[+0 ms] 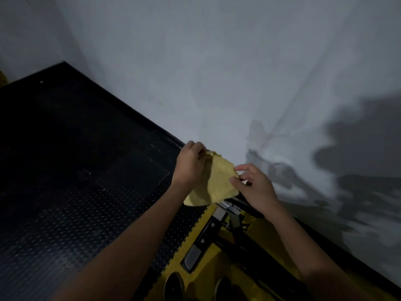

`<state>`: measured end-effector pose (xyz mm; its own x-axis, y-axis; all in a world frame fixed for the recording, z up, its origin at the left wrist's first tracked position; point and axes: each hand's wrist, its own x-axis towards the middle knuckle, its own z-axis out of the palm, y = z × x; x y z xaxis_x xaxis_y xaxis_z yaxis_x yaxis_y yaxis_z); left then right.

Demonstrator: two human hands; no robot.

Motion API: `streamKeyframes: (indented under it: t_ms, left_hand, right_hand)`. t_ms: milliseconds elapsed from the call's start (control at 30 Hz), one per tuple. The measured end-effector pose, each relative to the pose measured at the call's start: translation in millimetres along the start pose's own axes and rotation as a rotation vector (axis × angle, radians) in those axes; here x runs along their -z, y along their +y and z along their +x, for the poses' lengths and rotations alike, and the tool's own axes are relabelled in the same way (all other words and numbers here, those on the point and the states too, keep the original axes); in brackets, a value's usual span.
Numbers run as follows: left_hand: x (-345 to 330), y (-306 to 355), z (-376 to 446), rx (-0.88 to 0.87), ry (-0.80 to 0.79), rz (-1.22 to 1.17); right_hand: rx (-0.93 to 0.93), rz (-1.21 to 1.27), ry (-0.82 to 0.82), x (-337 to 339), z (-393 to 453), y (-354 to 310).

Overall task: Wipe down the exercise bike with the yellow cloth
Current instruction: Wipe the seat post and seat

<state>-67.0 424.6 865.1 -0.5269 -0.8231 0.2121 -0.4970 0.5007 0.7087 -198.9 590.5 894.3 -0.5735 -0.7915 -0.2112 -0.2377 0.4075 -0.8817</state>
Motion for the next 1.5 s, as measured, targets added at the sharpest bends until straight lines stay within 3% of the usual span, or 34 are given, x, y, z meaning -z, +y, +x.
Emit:
streamKeyframes:
  t_ms: [133, 200, 300, 433, 533, 633, 767, 1000, 1267, 1367, 1500]
  left_hand:
    - [-12.4, 3.7, -9.4, -0.012, 0.164, 0.283]
    - [-24.3, 11.2, -22.9, 0.022, 0.225, 0.278]
    - [-43.0, 23.1, -37.9, 0.13, 0.15, 0.135]
    - [-54.4, 18.8, -35.1, 0.203, 0.078, 0.303]
    - [-57.0, 12.3, -28.2, 0.252, 0.112, 0.393]
    - [-50.4, 8.9, -17.2, 0.304, 0.11, 0.382]
    - [-28.1, 0.9, -1.9, 0.508, 0.048, 0.317]
    - [-41.0, 5.3, -38.1, 0.516, 0.3, 0.275]
    - [-69.9, 22.8, -61.9, 0.653, 0.476, 0.114]
    - [-51.6, 12.5, -36.8, 0.73, 0.408, 0.163]
    - [-21.1, -9.5, -10.1, 0.909, 0.159, 0.026]
  right_hand:
    - [0.014, 0.016, 0.015, -1.2, 3.4, 4.7]
    - [0.019, 0.005, -0.028, 0.1, 7.1, 5.4]
    - [0.016, 0.015, -0.104, 2.7, 13.5, 7.8]
    - [0.066, 0.003, -0.162, 5.1, 20.5, 12.7]
    - [0.08, -0.028, -0.199, 4.8, 26.2, 20.2]
    - [0.111, -0.065, -0.227, 5.0, 28.8, 24.4]
    - [0.118, -0.109, -0.235, 4.9, 31.5, 27.6]
    - [0.123, -0.292, -0.3, 2.8, 34.6, 30.0]
    - [0.148, -0.354, -0.316, 1.7, 30.8, 28.8]
    - [0.169, -0.364, -0.31, -0.7, 32.1, 30.0]
    - [0.206, -0.374, -0.292, -2.4, 27.9, 31.5]
